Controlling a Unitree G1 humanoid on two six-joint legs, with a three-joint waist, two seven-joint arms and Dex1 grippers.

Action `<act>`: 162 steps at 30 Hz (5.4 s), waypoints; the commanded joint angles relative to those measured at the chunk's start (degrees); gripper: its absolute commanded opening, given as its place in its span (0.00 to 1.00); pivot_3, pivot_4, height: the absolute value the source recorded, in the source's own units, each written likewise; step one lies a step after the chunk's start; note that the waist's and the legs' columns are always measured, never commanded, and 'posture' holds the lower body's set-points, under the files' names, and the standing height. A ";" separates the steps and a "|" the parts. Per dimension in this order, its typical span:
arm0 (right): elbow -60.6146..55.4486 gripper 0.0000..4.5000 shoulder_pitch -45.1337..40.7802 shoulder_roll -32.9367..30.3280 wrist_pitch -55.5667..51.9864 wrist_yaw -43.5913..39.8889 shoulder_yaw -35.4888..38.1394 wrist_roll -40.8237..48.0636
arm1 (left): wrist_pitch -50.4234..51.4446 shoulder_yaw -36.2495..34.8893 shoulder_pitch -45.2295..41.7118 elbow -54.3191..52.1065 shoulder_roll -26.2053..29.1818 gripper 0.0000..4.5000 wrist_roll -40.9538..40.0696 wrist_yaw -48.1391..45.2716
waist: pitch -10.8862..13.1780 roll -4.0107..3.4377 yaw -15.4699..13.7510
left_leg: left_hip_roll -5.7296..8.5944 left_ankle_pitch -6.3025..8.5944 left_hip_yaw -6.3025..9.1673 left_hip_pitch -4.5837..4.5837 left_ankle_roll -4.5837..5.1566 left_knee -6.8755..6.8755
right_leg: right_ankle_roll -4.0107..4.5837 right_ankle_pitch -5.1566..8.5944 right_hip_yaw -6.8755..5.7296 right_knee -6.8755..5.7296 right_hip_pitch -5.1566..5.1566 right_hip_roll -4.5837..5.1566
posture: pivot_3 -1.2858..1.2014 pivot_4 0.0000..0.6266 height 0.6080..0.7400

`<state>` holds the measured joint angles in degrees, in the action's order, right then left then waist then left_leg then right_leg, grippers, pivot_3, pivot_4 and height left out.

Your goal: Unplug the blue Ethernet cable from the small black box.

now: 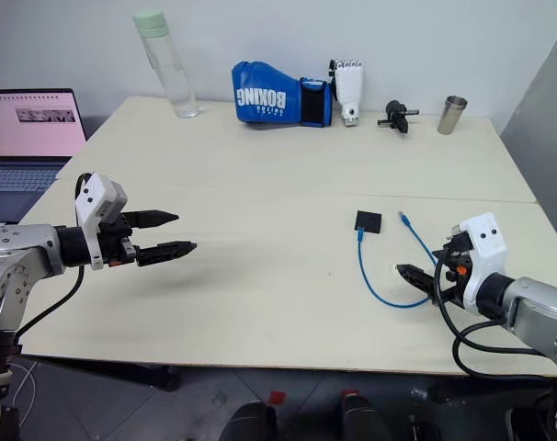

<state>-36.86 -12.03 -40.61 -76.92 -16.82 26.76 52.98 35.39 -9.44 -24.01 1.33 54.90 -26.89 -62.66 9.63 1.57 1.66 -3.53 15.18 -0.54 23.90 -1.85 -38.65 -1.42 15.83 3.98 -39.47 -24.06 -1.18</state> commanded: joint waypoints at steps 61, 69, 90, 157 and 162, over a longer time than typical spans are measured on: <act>43.93 1.00 -20.81 34.60 34.90 24.03 -28.12 -38.47 | -6.11 10.86 -4.50 -11.02 -6.72 0.99 -0.01 -4.38 | 0.01 -0.03 0.17 | -0.04 0.00 -0.05 -0.02 -0.01 -0.07 | 0.12 0.04 0.06 -0.31 -0.11 -0.08 | 0.52 0.24 1.00; 45.53 0.74 -20.91 37.57 38.03 23.58 -28.14 -41.82 | -5.10 10.36 -3.97 -12.41 -6.31 1.00 -0.46 -3.77 | 0.01 -0.03 0.26 | -0.04 0.00 -0.05 -0.05 -0.01 -0.08 | 0.13 0.05 0.06 -0.38 -0.12 -0.08 | 0.52 0.24 1.00; 31.81 0.04 -16.76 25.02 39.42 5.74 -31.96 -45.64 | -2.34 8.43 -5.62 -11.17 -6.65 1.00 -1.37 -2.83 | 0.07 -0.12 -0.07 | 0.00 0.00 -0.02 -0.02 -0.01 -0.07 | 0.17 0.09 0.02 -0.39 -0.12 -0.05 | 0.52 0.24 1.00; 64.02 0.55 -47.68 3.66 115.53 -34.55 -45.44 -55.21 | -5.87 7.82 -31.32 16.18 -29.18 0.17 -1.56 -1.02 | 0.39 -0.22 0.16 | 0.10 -0.18 -0.04 -0.06 -0.31 -0.18 | 0.16 0.10 0.00 -0.50 -0.07 0.19 | 0.52 0.24 1.00; 59.23 0.78 -48.45 0.34 93.26 -48.19 -40.83 -41.41 | -4.69 8.23 -31.46 16.32 -26.92 0.17 -1.91 -5.64 | 0.39 -0.22 0.09 | 0.09 -0.18 0.02 -0.06 -0.30 -0.18 | 0.16 0.10 -0.06 -0.50 -0.05 0.19 | 0.52 0.24 1.00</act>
<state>24.95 -58.86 -38.15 26.89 -60.24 -18.60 4.83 30.82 -0.37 -53.85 18.65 26.47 -27.79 -66.12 10.02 1.35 1.75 -3.43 15.01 -0.52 23.85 -2.14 -38.84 -1.26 15.93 3.92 -39.97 -24.11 -0.99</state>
